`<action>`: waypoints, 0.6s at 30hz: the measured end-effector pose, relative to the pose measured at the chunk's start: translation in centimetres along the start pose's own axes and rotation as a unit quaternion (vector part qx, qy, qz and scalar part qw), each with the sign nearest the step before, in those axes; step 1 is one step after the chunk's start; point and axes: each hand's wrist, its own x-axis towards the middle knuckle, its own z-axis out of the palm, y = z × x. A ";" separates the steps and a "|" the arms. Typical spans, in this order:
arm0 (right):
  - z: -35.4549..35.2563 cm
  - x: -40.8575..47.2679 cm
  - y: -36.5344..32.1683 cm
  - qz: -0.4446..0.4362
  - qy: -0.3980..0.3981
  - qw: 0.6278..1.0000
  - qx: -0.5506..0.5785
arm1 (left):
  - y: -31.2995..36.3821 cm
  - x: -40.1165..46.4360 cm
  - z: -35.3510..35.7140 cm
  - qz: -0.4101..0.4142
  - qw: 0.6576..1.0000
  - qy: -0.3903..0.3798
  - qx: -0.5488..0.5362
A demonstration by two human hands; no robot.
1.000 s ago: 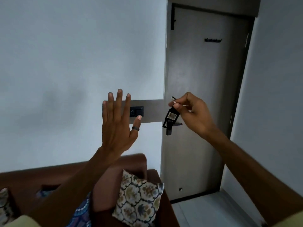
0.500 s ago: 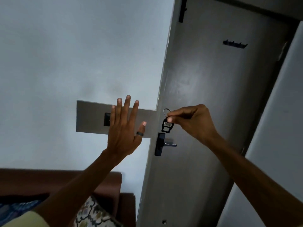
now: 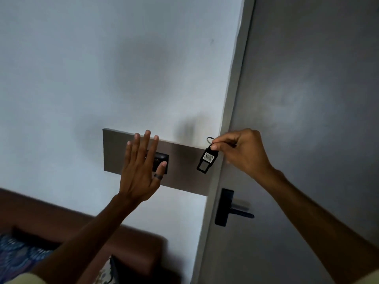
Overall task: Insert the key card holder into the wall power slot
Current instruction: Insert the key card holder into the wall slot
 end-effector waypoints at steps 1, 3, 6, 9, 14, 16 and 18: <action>0.7 1.1 1.1 -0.006 -0.005 1.000 0.001 | -0.6 0.1 0.7 -0.012 1.000 0.002 0.011; 2.3 3.1 3.3 0.005 -0.017 1.000 0.019 | -1.9 0.1 2.0 -0.044 0.998 0.007 0.036; 5.7 5.4 6.0 0.028 -0.050 0.998 0.027 | -4.9 -0.5 3.8 -0.063 0.995 -0.001 0.071; 9.5 7.7 8.0 0.023 -0.074 0.997 0.023 | -8.8 -0.7 6.0 -0.090 0.991 -0.016 0.094; 15.8 10.6 10.1 0.024 -0.067 0.997 0.033 | -15.8 -1.4 10.4 -0.101 0.988 -0.047 0.107; 18.1 11.5 10.8 0.023 -0.068 0.997 0.030 | -18.1 -1.8 12.2 -0.094 0.989 -0.048 0.103; 20.5 12.4 11.5 0.024 -0.071 0.997 0.028 | -20.5 -2.1 14.0 -0.087 0.990 -0.047 0.098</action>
